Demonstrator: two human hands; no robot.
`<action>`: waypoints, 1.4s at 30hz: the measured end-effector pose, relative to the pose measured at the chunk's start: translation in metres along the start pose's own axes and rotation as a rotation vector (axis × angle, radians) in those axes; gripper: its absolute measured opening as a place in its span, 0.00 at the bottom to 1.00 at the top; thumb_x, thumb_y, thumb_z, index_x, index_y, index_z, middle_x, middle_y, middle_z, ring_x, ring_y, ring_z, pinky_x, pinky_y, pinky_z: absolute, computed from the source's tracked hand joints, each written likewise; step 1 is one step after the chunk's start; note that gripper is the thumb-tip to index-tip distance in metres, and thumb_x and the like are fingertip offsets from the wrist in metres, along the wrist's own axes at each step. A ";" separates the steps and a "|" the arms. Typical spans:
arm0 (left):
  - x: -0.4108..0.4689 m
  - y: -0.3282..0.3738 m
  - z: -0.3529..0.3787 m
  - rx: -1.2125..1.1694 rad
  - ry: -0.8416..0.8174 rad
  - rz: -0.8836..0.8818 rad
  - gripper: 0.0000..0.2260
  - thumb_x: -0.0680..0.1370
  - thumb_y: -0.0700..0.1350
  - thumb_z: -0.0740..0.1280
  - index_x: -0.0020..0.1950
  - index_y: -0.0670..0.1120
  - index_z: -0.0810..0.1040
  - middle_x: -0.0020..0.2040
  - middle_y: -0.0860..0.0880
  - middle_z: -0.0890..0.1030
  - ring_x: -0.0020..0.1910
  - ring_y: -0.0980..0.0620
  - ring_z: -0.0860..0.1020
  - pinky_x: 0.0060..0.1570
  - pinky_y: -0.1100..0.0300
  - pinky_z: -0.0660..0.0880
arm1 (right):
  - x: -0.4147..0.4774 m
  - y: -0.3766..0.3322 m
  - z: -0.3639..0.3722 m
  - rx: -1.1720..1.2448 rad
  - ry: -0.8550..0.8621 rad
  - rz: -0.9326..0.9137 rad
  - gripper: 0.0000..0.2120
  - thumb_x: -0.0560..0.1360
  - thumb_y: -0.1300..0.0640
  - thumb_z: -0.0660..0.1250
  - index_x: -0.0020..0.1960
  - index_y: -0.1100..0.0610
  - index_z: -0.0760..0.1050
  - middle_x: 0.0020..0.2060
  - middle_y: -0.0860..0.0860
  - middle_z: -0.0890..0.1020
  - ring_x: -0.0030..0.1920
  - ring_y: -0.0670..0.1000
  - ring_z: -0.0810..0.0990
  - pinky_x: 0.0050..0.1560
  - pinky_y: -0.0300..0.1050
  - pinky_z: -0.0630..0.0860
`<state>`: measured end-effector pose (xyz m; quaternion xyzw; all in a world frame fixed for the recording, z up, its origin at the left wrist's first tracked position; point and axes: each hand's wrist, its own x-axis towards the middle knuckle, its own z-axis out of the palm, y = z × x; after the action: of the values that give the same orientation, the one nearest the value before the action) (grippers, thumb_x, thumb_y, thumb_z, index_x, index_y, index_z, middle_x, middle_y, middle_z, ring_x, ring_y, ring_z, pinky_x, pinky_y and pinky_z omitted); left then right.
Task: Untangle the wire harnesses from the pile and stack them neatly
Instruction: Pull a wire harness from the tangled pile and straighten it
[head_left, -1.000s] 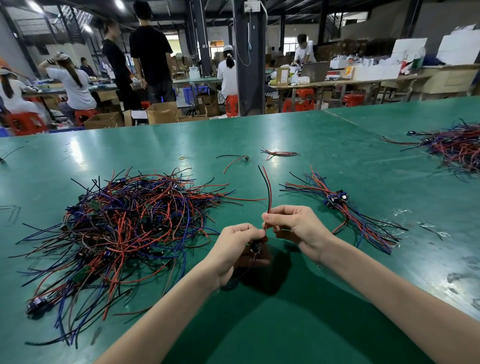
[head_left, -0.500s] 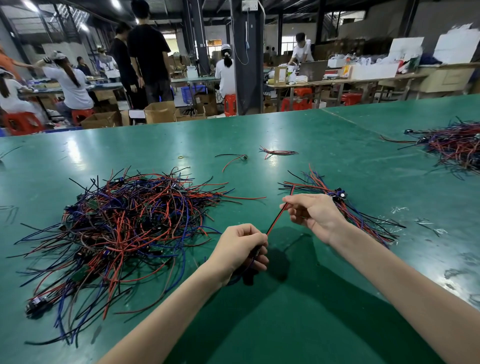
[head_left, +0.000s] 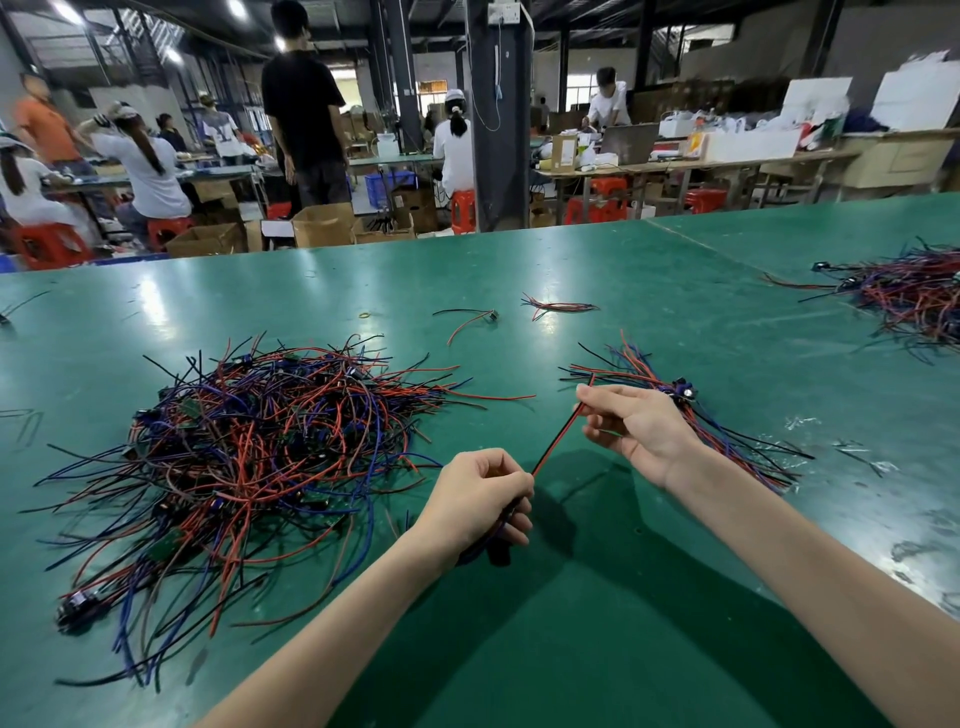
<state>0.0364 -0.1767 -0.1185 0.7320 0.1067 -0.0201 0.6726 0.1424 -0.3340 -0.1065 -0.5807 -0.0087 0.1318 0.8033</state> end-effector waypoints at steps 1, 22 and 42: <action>0.000 0.000 0.000 0.000 0.000 0.003 0.09 0.75 0.33 0.64 0.36 0.39 0.73 0.27 0.44 0.74 0.23 0.50 0.73 0.22 0.63 0.72 | 0.000 0.000 0.000 0.006 0.002 0.000 0.05 0.70 0.64 0.72 0.38 0.63 0.77 0.26 0.52 0.80 0.24 0.44 0.74 0.28 0.37 0.77; 0.008 0.003 -0.014 -0.086 0.010 0.008 0.10 0.76 0.34 0.65 0.35 0.39 0.74 0.27 0.45 0.75 0.22 0.52 0.75 0.22 0.64 0.73 | 0.027 -0.006 0.025 -0.062 -0.029 -0.034 0.04 0.70 0.67 0.71 0.39 0.63 0.77 0.26 0.52 0.81 0.22 0.43 0.73 0.27 0.36 0.75; 0.009 0.002 -0.018 -0.091 -0.008 -0.002 0.11 0.76 0.33 0.64 0.33 0.39 0.75 0.25 0.45 0.75 0.22 0.51 0.74 0.22 0.64 0.72 | 0.023 0.007 0.023 0.103 -0.039 -0.027 0.05 0.72 0.67 0.69 0.39 0.62 0.76 0.27 0.53 0.82 0.23 0.43 0.73 0.27 0.36 0.75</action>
<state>0.0437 -0.1576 -0.1167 0.7004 0.1057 -0.0185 0.7056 0.1598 -0.3053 -0.1086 -0.5358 -0.0254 0.1325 0.8335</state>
